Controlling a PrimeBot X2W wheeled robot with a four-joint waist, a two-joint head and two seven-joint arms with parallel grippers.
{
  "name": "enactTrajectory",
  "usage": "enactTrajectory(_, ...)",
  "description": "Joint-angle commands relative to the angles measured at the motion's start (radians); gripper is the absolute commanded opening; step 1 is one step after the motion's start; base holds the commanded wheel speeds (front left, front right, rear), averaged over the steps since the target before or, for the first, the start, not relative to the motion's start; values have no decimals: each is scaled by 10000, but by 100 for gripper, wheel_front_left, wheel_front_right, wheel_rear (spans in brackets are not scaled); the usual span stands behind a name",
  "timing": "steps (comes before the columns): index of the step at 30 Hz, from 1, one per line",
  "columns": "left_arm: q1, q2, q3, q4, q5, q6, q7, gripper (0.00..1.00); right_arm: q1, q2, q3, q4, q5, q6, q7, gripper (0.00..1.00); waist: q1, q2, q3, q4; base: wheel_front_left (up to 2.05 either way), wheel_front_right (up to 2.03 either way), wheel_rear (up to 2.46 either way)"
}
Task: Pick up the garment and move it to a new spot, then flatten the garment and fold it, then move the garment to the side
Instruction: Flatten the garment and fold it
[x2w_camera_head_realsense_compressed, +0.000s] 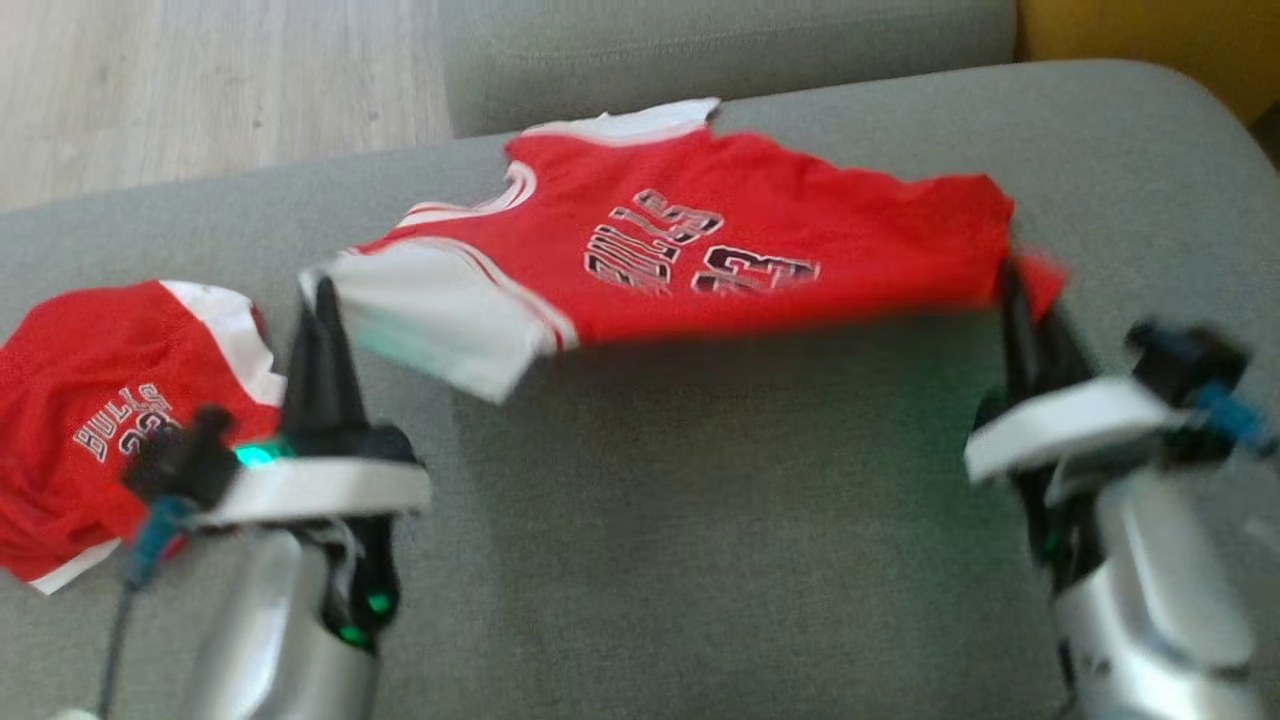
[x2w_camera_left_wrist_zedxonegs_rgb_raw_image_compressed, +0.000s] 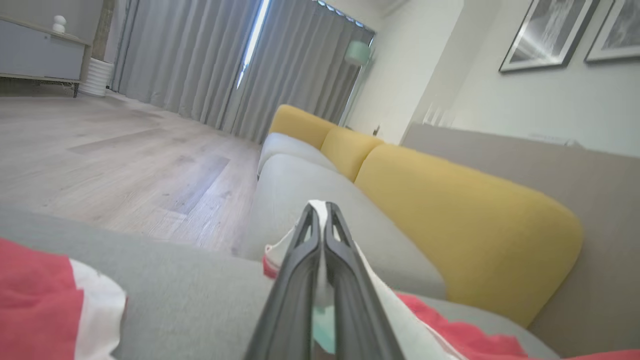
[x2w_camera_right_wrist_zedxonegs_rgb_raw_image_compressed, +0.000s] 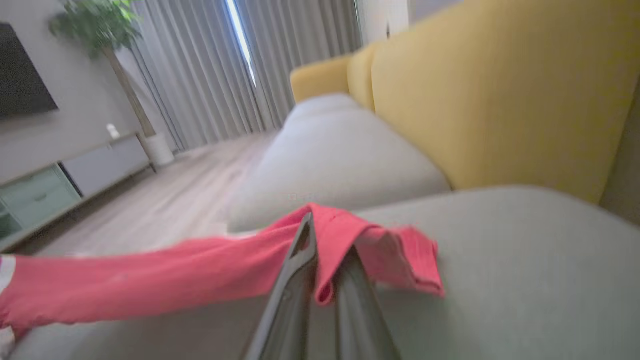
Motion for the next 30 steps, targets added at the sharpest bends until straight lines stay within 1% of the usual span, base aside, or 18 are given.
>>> enactTrajectory(1, -762, 184, 522, -640, -237, -11, 69, 0, -774, -32, 135, -820, -57, -7, -6, 0, 0, 0, -137, -2, 0, 0, 0)
enactTrajectory(3, -1004, 218, 705, -1101, -537, -21, 281, 0, -1104, -117, 139, -1536, -141, -7, 166, 0, 0, 0, -264, 19, 0, 0, 0)
enactTrajectory(5, -1268, 249, 835, -1626, -798, -21, 518, 0, -1440, -368, 168, -2124, -132, -7, 296, 0, 0, 0, -375, 51, 0, 0, 0)
enactTrajectory(7, -1532, 362, 792, -2205, -937, -98, 797, 0, -1740, -643, 188, -2589, -90, -7, 412, 0, 0, 0, -496, 81, 0, 0, 0)
enactTrajectory(10, -1845, 339, 924, -3101, -1312, -4, 1111, 0, -2081, -1017, 197, -3127, 25, -7, 564, 0, 0, 0, -687, 111, 0, 0, 0)
enactTrajectory(13, -2049, 274, 1083, -4171, -1700, 246, 1326, 0, -2229, -1287, 252, -3661, 138, -7, 759, 0, 0, 0, -794, 92, 0, 0, 0)
enactTrajectory(16, -2164, 204, 1220, -5321, -2102, 588, 1502, 0, -2201, -1419, 226, -4290, 238, -7, 1025, 0, 0, 0, -797, 52, 0, 0, 0)
enactTrajectory(21, -2582, 136, 1381, -6815, -2677, 1274, 1896, 0, -2117, -1343, -83, -5334, 344, -7, 1681, 0, 0, 0, -415, 5, 0, 0, 0)
enactTrajectory(23, -2854, 288, 1343, -6926, -2569, 1440, 2199, 0, -2214, -1317, -171, -5523, 269, -7, 2004, 0, 0, 0, -139, -4, 0, 0, 0)
enactTrajectory(25, -3288, 605, 1324, -6667, -2207, 1701, 2579, 0, -2538, -1350, -157, -5509, 170, -7, 2323, 0, 0, 0, 346, -18, 0, 0, 0)
enactTrajectory(26, -3630, 764, 1286, -6451, -2076, 1749, 2760, 0, -2813, -1345, -127, -5398, 192, -7, 2460, 0, 0, 0, 647, -25, 0, 0, 0)
enactTrajectory(28, -4492, 1003, 1224, -5829, -1952, 1750, 3034, 0, -3558, -1587, 64, -4952, 39, -7, 2610, 0, 0, 0, 1273, 2, 0, 0, 0)
enactTrajectory(30, -5480, 1012, 1287, -4823, -2227, 1717, 3255, 0, -4449, -1821, 233, -4154, -52, -7, 2644, 0, 0, 0, 1843, 103, 0, 0, 0)
